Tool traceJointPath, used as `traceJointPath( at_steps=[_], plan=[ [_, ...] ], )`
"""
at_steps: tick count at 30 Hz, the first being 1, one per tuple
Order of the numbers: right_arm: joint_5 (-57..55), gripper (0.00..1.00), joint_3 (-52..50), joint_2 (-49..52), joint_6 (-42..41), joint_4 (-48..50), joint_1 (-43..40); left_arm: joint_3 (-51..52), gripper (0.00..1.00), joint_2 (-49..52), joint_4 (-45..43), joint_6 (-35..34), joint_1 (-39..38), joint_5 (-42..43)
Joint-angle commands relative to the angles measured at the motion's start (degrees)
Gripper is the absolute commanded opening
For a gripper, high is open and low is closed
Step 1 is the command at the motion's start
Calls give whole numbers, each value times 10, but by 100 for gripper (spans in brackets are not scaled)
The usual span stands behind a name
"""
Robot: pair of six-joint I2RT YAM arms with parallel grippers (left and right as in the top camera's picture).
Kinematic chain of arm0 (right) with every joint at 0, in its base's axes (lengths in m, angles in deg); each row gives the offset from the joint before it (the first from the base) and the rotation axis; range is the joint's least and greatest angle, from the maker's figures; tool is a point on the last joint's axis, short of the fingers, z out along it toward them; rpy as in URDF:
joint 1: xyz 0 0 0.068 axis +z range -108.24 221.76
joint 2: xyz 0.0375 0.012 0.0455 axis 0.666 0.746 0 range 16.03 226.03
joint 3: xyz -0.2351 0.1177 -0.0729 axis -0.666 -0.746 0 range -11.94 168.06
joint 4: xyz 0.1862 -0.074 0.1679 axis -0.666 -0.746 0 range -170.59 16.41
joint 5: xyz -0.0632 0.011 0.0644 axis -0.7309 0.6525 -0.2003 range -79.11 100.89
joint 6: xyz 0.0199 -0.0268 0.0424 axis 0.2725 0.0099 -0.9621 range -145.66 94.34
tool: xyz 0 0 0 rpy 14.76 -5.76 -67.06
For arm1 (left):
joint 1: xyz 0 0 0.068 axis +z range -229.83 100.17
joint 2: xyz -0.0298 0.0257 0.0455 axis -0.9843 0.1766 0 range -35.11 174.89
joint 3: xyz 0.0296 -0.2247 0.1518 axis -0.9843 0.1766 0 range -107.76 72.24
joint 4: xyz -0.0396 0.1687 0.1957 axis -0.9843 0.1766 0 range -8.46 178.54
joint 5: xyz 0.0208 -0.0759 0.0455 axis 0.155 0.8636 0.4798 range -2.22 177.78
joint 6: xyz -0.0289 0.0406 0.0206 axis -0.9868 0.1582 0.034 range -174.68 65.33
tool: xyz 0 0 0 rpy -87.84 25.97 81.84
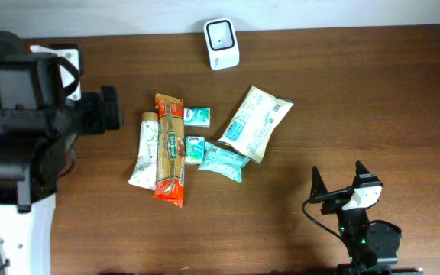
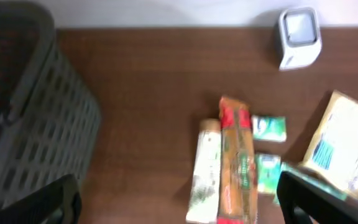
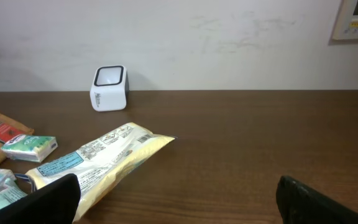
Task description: Scan the item barcode
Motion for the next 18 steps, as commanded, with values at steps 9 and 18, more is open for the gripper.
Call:
traceJointPath(
  at_steps=[9,18],
  plan=[
    [-3,99,-5,-4,-5,0,-4,-2,99,-7,30,73,4,-134],
    [-3,99,-5,-4,-5,0,-4,-2,99,70,-56,205,193,97]
  ],
)
